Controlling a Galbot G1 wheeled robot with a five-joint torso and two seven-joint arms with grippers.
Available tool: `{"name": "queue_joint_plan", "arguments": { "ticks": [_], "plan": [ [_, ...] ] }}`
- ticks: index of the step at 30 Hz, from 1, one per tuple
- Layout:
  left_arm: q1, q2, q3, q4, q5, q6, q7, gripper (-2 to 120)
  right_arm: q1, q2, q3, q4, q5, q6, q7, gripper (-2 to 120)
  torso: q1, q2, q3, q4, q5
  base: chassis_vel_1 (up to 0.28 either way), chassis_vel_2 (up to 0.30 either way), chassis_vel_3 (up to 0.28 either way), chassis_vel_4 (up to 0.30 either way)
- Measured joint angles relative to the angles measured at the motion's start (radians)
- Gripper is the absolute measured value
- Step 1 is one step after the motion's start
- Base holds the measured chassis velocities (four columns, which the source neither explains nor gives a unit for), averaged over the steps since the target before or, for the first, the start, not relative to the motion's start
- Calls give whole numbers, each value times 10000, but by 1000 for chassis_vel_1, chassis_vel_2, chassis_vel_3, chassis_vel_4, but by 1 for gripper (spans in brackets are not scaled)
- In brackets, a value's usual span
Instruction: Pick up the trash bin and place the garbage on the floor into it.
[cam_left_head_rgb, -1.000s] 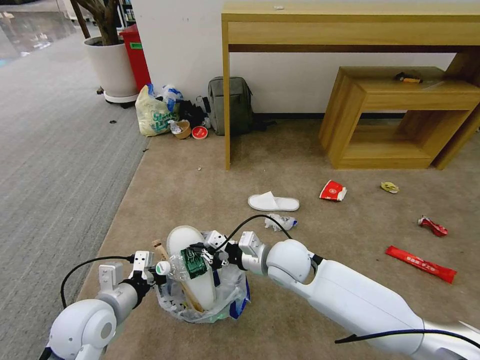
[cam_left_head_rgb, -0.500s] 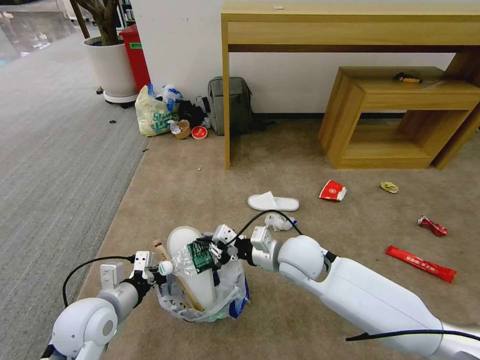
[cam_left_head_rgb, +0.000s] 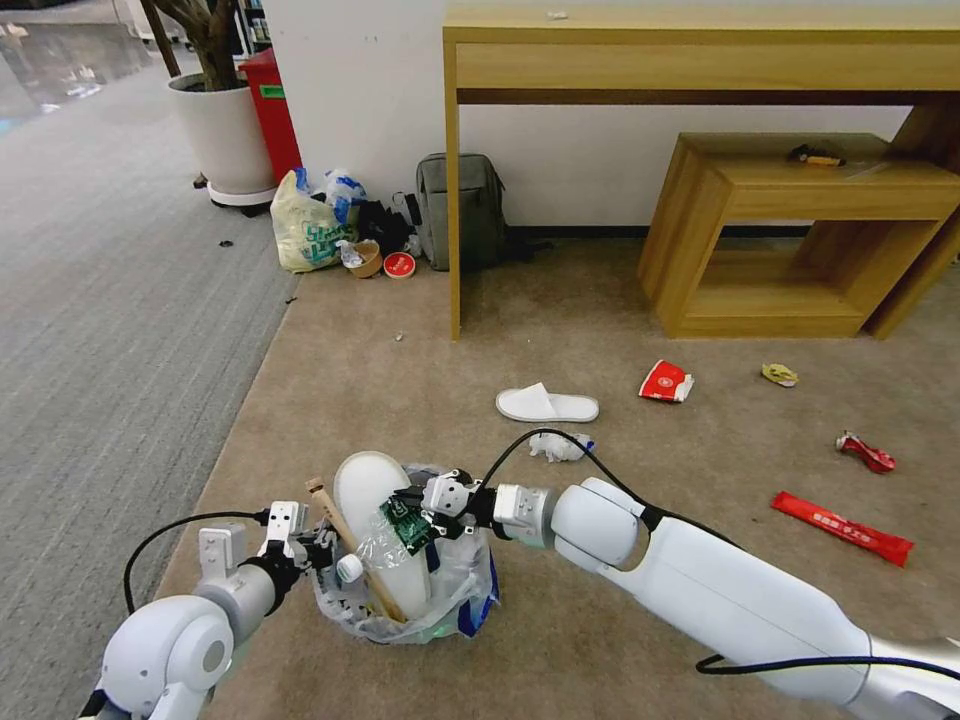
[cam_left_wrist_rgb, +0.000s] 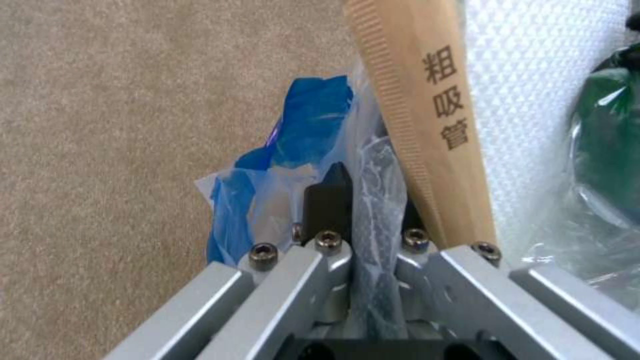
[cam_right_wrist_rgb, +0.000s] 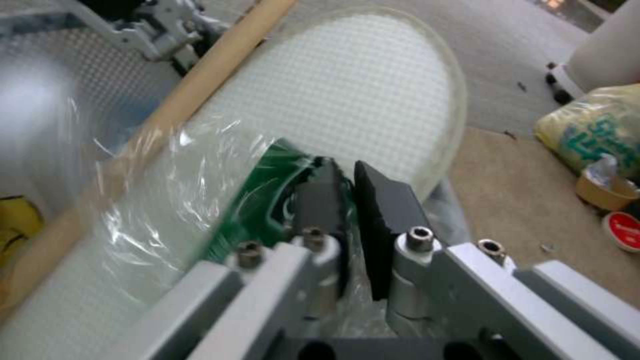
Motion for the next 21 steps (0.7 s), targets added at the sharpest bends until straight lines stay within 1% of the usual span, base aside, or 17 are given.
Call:
{"name": "queue_joint_plan", "arguments": {
  "ticks": [1, 3, 5, 7, 8, 10, 11, 14, 15, 16, 17, 18, 20, 21],
  "plan": [
    [-3, 2, 3, 0, 0, 0, 0, 0, -1, 0, 0, 6, 7, 0, 41, 13, 0, 0, 0, 0, 0, 0, 0, 0, 0],
    [-32, 10, 25, 14, 0, 0, 1, 0, 5, -33, 30, 78, 60, 0, 190, 26, 0, 0, 0, 0, 0, 0, 0, 0, 0],
    [-36, 10, 29, 16, 0, 0, 1, 0, 14, -50, 43, 99, 81, 0, 212, 28, 0, 0, 0, 0, 0, 0, 0, 0, 0],
    [-51, -4, 32, 44, -3, 0, 10, 0, 28, -129, 179, 225, 326, -32, 401, 39, 0, 0, 0, -1, 0, 0, 0, 0, 0],
    [-51, -4, 32, 44, -3, 0, 10, 0, 28, -129, 179, 225, 326, -32, 401, 39, 0, 0, 0, -1, 0, 0, 0, 0, 0],
    [-54, -12, -1, 75, -5, 0, 27, 0, -13, -174, 416, 395, 671, -176, 544, 50, 0, 0, 1, 0, 0, 0, 0, 0, 0],
    [-54, -12, -1, 75, -5, 0, 27, 0, -13, -174, 416, 395, 671, -176, 544, 50, 0, 0, 1, 0, 0, 0, 0, 0, 0],
    [-43, -34, -111, 103, -4, 0, 56, 0, -227, -274, 1005, 696, 1563, -590, 908, 65, 0, 0, 0, 0, 0, 0, 0, 0, 0],
    [-43, -34, -111, 103, -4, 0, 56, 0, -227, -274, 1005, 696, 1563, -590, 908, 65, 0, 0, 0, 0, 0, 0, 0, 0, 0],
    [-37, -44, -132, 111, -2, 0, 78, 0, -288, -295, 1118, 752, 1786, -673, 1005, 68, 0, 0, 0, 0, 0, 0, 0, 0, 0],
    [-26, -77, -147, 129, 10, 0, 109, 0, -459, -365, 1370, 881, 2356, -842, 1239, 75, 0, 0, 0, 0, 1, 0, 0, 0, 0],
    [-26, -77, -147, 129, 10, 0, 109, 0, -459, -365, 1370, 881, 2356, -842, 1239, 75, 0, 0, 0, 0, 1, 0, 0, 0, 0],
    [-36, -130, -89, 161, 49, 0, 124, 0, -700, -473, 1628, 1014, 2827, -985, 1456, 86, 0, 0, 0, 0, 0, 0, 0, 0, 0],
    [-41, -141, -72, 163, 52, 0, 125, 0, -768, -500, 1717, 1046, 2913, -1009, 1514, 90, 0, 0, 0, -1, 0, 0, 0, 0, 0]
  ]
}}
